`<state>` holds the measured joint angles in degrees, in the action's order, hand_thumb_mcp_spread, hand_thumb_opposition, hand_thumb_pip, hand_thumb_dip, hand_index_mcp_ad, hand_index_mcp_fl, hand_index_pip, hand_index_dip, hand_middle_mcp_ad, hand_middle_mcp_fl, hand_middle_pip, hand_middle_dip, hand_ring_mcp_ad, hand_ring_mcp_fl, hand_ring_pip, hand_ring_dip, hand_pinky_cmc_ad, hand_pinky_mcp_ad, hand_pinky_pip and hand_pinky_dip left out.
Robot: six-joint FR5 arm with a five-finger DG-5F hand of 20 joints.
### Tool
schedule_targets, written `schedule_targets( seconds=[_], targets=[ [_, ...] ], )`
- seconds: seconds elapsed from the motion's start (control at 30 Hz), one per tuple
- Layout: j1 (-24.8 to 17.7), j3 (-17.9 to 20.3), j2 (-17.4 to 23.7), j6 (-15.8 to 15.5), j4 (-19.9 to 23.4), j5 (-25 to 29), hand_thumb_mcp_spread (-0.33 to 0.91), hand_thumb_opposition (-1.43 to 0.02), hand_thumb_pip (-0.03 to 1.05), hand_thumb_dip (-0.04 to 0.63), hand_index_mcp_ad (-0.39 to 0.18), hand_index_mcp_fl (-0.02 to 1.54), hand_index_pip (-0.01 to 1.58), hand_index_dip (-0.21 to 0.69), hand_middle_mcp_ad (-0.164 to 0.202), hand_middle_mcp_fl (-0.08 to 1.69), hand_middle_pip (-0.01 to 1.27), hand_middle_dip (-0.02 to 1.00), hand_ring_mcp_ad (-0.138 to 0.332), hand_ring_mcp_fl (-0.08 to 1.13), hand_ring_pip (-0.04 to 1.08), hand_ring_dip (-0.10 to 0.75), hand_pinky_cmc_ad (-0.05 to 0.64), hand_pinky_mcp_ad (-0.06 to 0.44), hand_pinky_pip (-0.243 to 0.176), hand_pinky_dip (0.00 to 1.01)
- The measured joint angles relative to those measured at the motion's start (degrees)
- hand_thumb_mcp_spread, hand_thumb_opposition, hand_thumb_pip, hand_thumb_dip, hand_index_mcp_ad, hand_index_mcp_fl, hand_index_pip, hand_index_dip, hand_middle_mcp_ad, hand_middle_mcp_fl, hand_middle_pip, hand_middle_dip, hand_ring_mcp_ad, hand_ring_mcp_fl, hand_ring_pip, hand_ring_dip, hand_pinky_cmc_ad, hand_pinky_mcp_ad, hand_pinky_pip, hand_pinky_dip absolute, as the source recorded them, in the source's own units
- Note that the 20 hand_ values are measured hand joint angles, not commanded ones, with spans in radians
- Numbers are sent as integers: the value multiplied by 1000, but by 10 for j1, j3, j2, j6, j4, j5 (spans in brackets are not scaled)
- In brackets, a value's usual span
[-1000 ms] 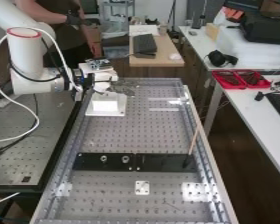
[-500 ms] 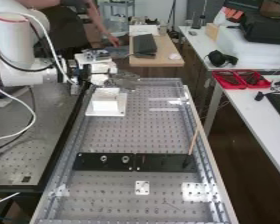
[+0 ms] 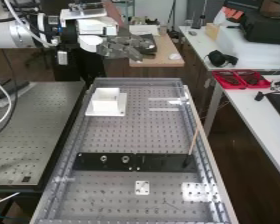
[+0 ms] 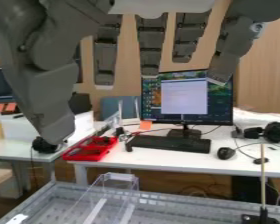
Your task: Grab the smaller nut and place it in the white container
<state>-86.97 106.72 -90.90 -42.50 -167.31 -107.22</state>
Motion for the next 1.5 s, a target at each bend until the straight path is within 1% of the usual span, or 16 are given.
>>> schedule_targets(
  seconds=[0.13,0.2,0.33,0.4,0.43,0.47,0.53,0.67,0.83,1.13,1.2,1.23,1.27,1.4,1.47,1.5],
  targets=[
    [9,-16,5,8,-16,22,333,-759,581,220,-202,54,658,63,72,124,140,222,127,0,101,59,361,298,-61,490],
    [13,-23,6,10,-22,28,333,-759,581,204,-202,61,639,58,68,126,140,222,127,0,101,59,363,305,-61,517],
    [25,-39,6,15,-41,36,333,-759,581,204,-202,65,609,56,68,124,140,222,127,0,101,59,363,307,-61,525],
    [28,-44,7,13,-48,38,330,-759,581,204,-202,66,593,59,68,126,140,222,127,0,105,59,365,307,-58,529],
    [31,-48,7,10,-53,40,330,-759,581,204,-202,70,595,59,68,126,140,222,127,0,105,59,363,307,-63,531],
    [32,-50,8,8,-56,41,330,-759,581,204,-202,68,592,59,68,126,140,222,127,0,101,59,379,305,-63,531],
    [35,-55,8,6,-63,44,330,-759,581,204,-202,70,579,59,68,126,140,222,127,0,101,59,380,305,-63,536],
    [39,-65,6,7,-75,46,330,-757,581,204,-202,65,572,56,72,124,140,222,127,0,105,59,380,309,-65,536],
    [40,-71,4,6,-78,46,330,-757,569,204,-202,65,546,59,72,124,140,222,127,0,105,59,380,309,-65,536],
    [43,-76,0,12,-82,56,330,-757,569,204,-202,66,522,59,72,124,140,222,127,0,105,59,380,309,-65,536],
    [43,-77,0,14,-82,57,330,-757,569,204,-202,68,513,59,68,126,140,222,127,0,105,66,384,305,-75,532],
    [43,-77,0,15,-81,58,330,-757,569,202,-201,65,499,59,68,124,140,222,127,0,98,66,379,305,-75,532],
    [43,-77,0,14,-81,59,330,-759,569,188,-188,65,490,59,68,124,140,222,127,0,101,70,393,309,-75,538],
    [42,-78,2,12,-82,63,330,-742,567,188,-188,68,459,59,68,124,140,222,127,0,105,73,396,309,-79,538],
    [40,-78,3,12,-83,66,330,-742,532,190,-188,122,454,59,68,124,140,222,127,0,105,73,393,305,-79,538],
    [40,-78,3,11,-84,66,330,-742,532,190,-188,126,450,58,68,124,140,222,127,0,105,73,396,305,-79,538]
  ],
)
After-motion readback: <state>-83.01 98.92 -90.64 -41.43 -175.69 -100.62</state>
